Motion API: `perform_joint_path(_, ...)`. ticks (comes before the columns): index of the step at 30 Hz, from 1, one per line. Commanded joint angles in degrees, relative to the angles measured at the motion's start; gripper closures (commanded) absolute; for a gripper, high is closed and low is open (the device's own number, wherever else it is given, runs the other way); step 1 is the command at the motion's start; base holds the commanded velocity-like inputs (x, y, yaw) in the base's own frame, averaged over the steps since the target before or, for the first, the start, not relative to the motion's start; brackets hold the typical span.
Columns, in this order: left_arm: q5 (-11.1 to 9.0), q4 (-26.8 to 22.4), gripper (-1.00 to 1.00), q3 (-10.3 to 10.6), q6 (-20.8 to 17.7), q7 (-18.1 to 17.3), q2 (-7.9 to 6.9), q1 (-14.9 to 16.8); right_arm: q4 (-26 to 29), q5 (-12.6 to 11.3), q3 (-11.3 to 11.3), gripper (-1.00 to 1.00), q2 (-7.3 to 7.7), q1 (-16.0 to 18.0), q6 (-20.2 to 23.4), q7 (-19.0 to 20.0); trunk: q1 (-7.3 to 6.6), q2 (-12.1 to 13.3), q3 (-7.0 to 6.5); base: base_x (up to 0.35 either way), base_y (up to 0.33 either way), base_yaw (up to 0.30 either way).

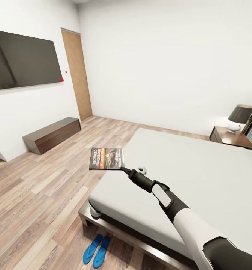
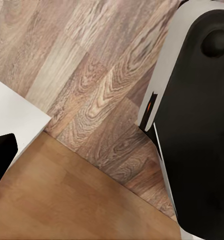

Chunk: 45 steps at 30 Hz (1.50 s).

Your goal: In the bedroom, move the book from the bed onto either nightstand, and place the two sandals side by side next to the bed.

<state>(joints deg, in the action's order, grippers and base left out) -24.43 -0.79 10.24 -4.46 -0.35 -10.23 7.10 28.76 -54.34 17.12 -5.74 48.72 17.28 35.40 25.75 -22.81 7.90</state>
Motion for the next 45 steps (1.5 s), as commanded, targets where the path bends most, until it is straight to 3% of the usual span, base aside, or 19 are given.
perform_joint_path(1, -0.59, -0.08, -1.00, 0.48, -0.29, 0.06, 0.06, 0.02, -0.02, -0.58, 0.11, 1.00, 0.02, 0.06, 0.39, -0.01, 0.03, -0.11, 0.02, 0.000, 0.000, 0.000)
perform_joint_path(10, -0.71, -0.10, -1.00, 0.49, -0.27, 0.88, 0.42, 0.04, -0.02, -0.51, 0.04, 1.00, 0.23, 0.06, 0.39, 0.04, 0.03, -0.11, -0.81, 0.000, 0.000, 0.000)
perform_joint_path(25, -0.69, -0.14, -1.00, 0.48, 0.20, 3.95, 0.58, 0.02, 0.06, -0.77, -0.04, 1.00, 3.38, 0.06, 0.23, 0.19, 0.03, -0.11, -2.19, 0.000, 0.000, 0.000)
perform_joint_path(37, -0.47, -0.46, -1.00, 0.80, 0.51, 5.36, 2.37, 0.02, 0.14, -0.80, -0.06, 1.00, 4.70, 0.06, 0.26, 0.27, 0.03, -0.11, -3.30, 0.000, 0.000, 0.000)
perform_joint_path(45, -0.45, -0.52, -1.00, 0.76, 0.78, 5.43, 2.56, 0.03, 0.14, -0.84, -0.11, 1.00, 4.95, 0.06, 0.30, 0.28, 0.03, -0.11, -3.95, 0.000, 0.000, 0.004)
